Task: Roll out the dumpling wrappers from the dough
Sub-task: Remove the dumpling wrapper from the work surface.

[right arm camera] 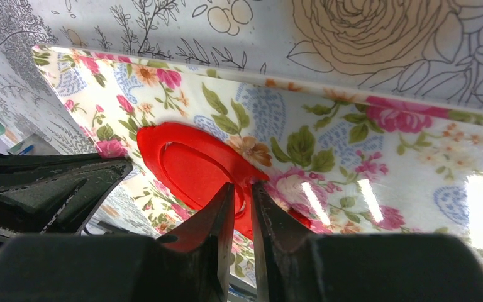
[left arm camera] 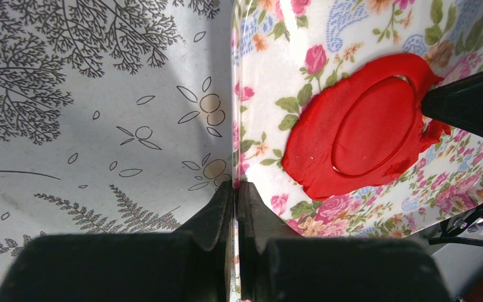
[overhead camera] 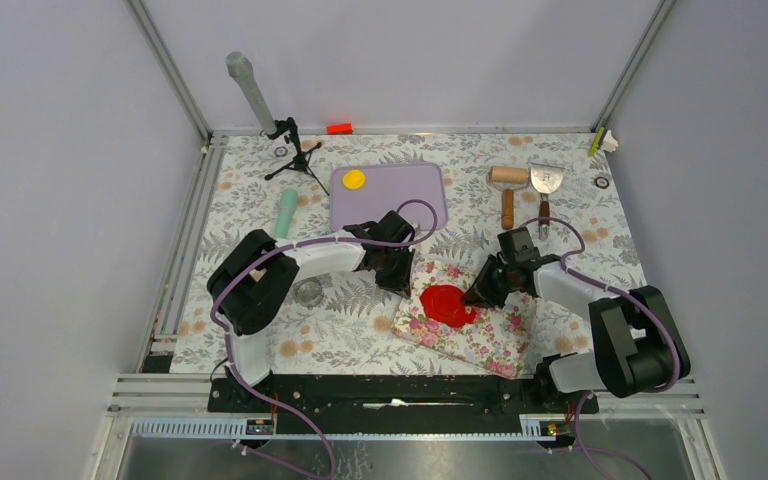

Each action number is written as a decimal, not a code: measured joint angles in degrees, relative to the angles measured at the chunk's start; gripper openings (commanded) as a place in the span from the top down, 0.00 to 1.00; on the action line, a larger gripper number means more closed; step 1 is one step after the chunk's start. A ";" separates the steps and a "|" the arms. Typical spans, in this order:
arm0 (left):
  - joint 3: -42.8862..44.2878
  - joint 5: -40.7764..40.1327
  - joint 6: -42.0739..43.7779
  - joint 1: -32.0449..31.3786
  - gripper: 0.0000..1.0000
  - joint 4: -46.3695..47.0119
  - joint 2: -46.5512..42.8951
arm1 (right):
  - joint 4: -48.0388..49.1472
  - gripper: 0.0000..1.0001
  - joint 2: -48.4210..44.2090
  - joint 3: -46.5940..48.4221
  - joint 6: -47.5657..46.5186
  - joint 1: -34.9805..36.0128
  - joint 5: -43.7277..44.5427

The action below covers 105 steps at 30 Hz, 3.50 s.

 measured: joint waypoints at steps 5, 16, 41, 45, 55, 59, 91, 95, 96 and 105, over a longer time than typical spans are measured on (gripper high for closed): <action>0.00 0.00 0.02 0.00 1.00 0.00 0.02 | 1.01 0.81 1.25 0.31 -0.02 0.00 -1.03; 0.00 0.02 0.02 0.00 1.00 0.00 0.02 | 0.50 0.93 1.49 0.37 -0.20 0.00 -0.42; 0.24 0.48 0.02 0.15 1.00 -0.22 0.31 | 1.07 1.00 -0.98 -1.92 -1.22 0.00 -0.74; 0.33 0.52 0.02 0.17 1.00 -0.35 0.37 | 1.38 1.00 -1.40 -2.45 -1.29 0.00 -1.18; 1.07 0.50 0.13 0.17 1.00 -1.25 0.74 | 1.31 1.00 -0.94 -2.56 -4.98 -0.07 -3.74; 1.29 0.52 0.15 0.17 1.00 -1.46 0.90 | 1.88 1.00 0.81 -2.56 -6.64 -0.26 -6.73; 1.46 0.52 0.17 0.17 1.00 -1.70 1.01 | -0.94 0.99 -0.31 -2.99 -8.79 2.93 -9.03; 1.46 0.52 0.17 0.17 1.00 -1.73 1.01 | -2.95 0.97 0.00 -1.42 -8.87 5.60 -6.86; 1.46 0.52 0.17 0.17 1.00 -1.73 1.01 | -3.80 0.97 -0.26 -1.05 -8.79 5.92 -5.81; 1.46 0.55 0.17 0.17 1.00 -1.70 1.03 | -12.33 0.83 -8.09 0.55 -8.13 6.86 3.58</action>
